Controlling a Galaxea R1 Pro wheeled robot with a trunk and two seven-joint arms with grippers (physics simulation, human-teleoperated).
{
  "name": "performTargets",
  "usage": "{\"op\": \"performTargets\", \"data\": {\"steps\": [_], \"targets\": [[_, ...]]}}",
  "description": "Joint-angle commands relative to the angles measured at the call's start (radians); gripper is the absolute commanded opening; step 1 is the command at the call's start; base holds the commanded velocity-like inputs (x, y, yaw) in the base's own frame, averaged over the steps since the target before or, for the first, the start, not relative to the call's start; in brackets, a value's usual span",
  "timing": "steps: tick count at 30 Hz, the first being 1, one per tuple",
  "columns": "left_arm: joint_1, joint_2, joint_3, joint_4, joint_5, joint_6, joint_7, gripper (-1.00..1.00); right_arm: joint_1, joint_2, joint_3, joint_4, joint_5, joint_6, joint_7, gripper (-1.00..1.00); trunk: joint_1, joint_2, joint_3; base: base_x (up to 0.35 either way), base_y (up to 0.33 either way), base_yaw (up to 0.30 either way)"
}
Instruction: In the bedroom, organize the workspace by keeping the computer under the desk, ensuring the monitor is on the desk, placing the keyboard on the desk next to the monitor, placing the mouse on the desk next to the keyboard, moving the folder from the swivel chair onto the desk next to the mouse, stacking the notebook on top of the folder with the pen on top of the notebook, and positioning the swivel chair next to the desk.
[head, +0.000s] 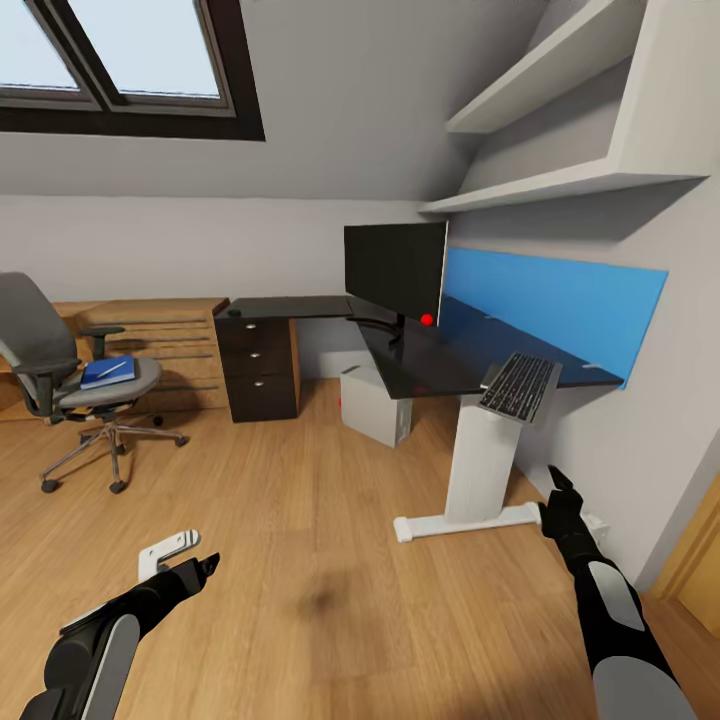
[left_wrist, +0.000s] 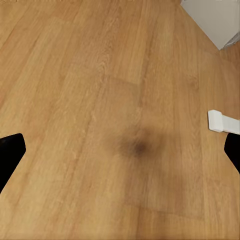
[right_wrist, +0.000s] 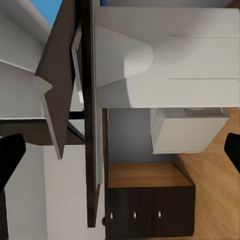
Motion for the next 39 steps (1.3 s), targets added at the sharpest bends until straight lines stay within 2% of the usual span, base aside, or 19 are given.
{"op": "performTargets", "data": {"steps": [1, 6, 13, 20, 33, 39], "targets": [[-0.001, -0.001, 0.001, -0.001, 0.011, 0.005, 0.008, 1.0, -0.001, 0.001, -0.003, 0.0, -0.008, 0.01, 0.002, 1.0, -0.004, 0.007, 0.002, 0.0, 0.0, 0.0], [-0.001, -0.001, 0.001, -0.001, 0.01, 0.005, 0.008, 1.0, -0.001, 0.004, -0.003, 0.001, -0.008, 0.015, 0.002, 1.0, -0.023, 0.042, 0.018, 0.0, 0.0, 0.0], [-0.001, -0.001, 0.001, 0.0, 0.011, 0.005, 0.008, 1.0, -0.001, 0.038, -0.004, 0.0, -0.008, 0.016, 0.006, 1.0, -0.05, 0.091, 0.04, 0.0, 0.0, 0.0], [-0.001, 0.0, 0.001, 0.001, 0.011, 0.006, 0.007, 1.0, -0.001, 0.058, -0.004, -0.001, -0.007, 0.016, 0.006, 1.0, -0.05, 0.091, 0.04, 0.0, 0.0, 0.0], [-0.001, 0.002, 0.001, 0.021, 0.01, 0.004, 0.007, 1.0, -0.001, 0.06, -0.005, -0.005, -0.007, 0.016, 0.005, 1.0, -0.05, 0.091, 0.04, 0.0, 0.005, 0.0], [-0.001, 0.002, 0.001, 0.021, 0.009, 0.002, 0.007, 1.0, -0.001, 0.06, -0.005, -0.005, -0.007, 0.016, 0.005, 1.0, -0.05, 0.091, 0.04, 0.0, 0.172, 0.0]]}}
